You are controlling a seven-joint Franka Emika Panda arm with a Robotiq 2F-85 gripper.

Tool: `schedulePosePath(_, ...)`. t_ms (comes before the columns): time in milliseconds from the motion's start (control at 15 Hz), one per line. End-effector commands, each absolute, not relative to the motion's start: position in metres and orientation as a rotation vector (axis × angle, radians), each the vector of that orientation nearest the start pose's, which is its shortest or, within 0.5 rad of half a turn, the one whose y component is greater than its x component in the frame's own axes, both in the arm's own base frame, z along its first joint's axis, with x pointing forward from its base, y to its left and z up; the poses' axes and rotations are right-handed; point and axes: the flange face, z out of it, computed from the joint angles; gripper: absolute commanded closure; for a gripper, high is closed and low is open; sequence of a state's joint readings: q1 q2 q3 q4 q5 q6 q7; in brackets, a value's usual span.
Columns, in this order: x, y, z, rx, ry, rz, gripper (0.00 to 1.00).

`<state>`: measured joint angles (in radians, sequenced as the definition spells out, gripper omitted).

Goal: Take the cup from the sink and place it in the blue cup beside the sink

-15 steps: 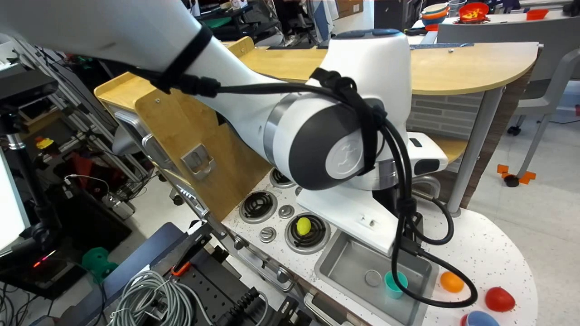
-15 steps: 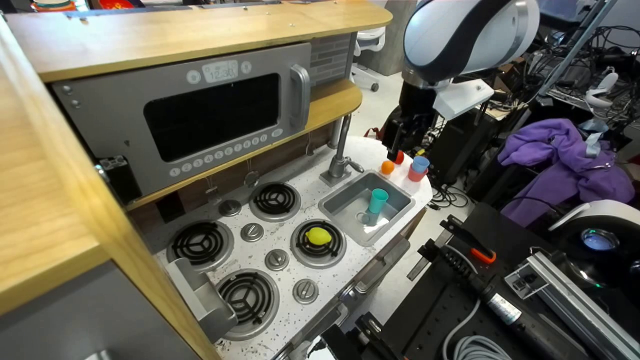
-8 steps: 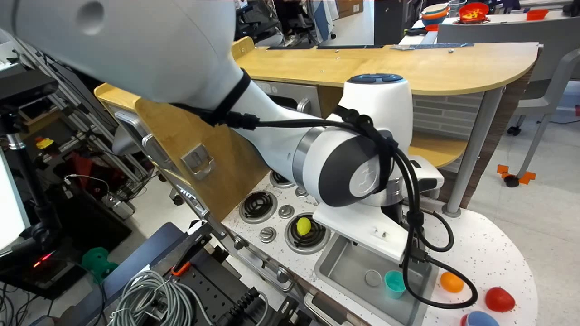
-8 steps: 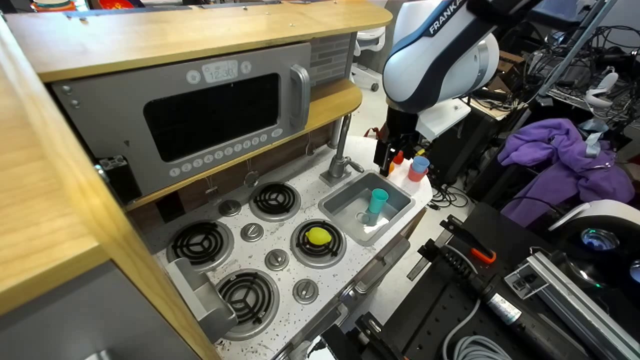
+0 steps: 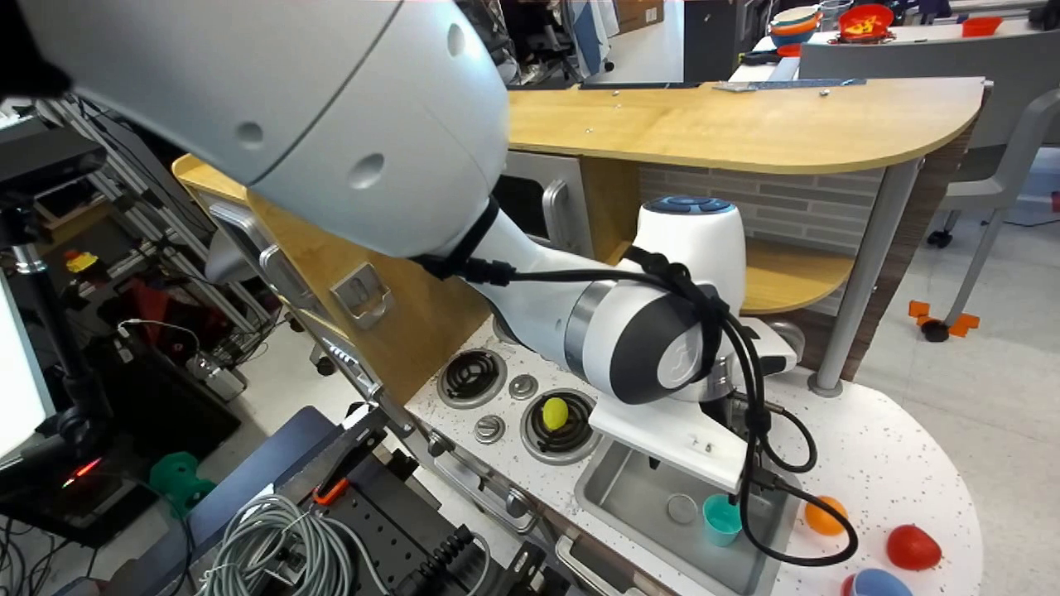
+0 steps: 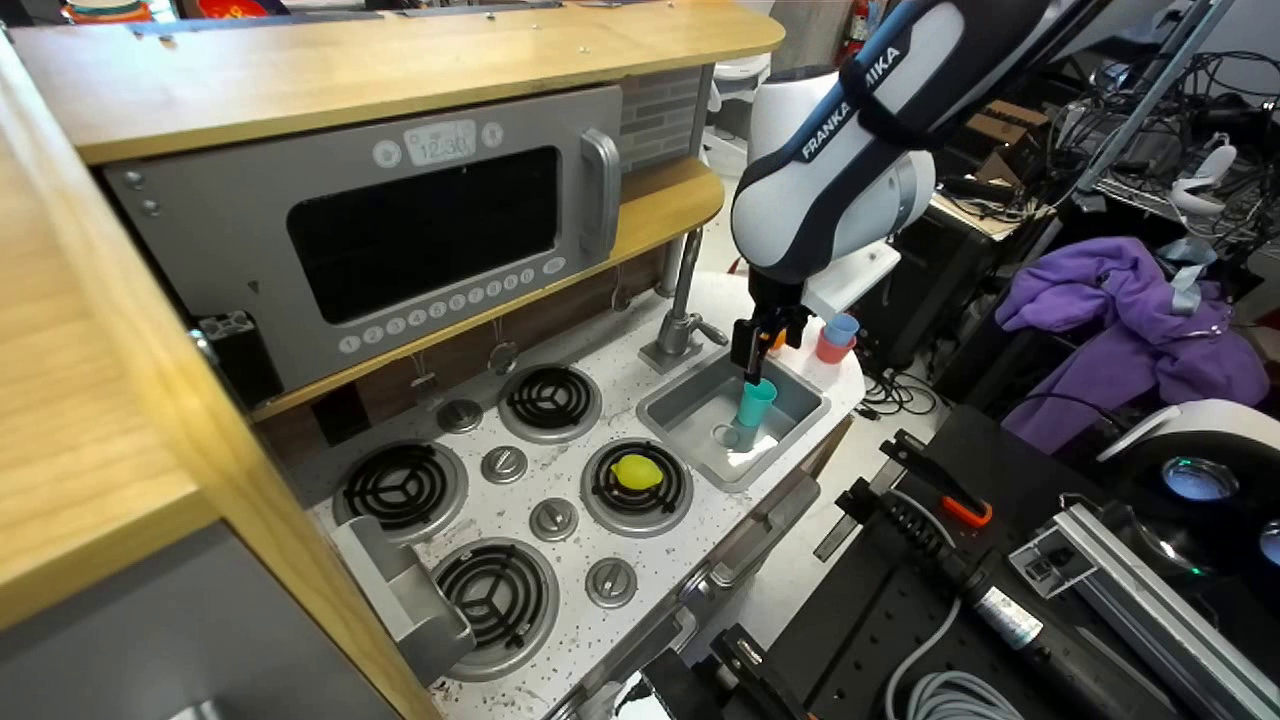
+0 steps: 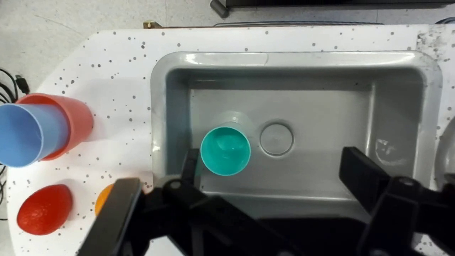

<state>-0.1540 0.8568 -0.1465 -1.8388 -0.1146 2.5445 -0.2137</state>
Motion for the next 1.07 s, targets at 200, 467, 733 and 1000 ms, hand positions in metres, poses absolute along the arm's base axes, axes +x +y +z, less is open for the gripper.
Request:
schedulePosePath(200,0.591,-0.174,0.006,-3.288,-0.184,0.306,0.0)
schedulePosePath(467,0.599,-0.176,-0.012,-3.304,-0.201,0.279,0.0)
schedulePosePath(733,0.605,-0.174,-0.023,-3.299,-0.191,0.275,0.0)
schedulePosePath(1000,0.602,-0.17,-0.024,-3.282,-0.189,0.283,0.0)
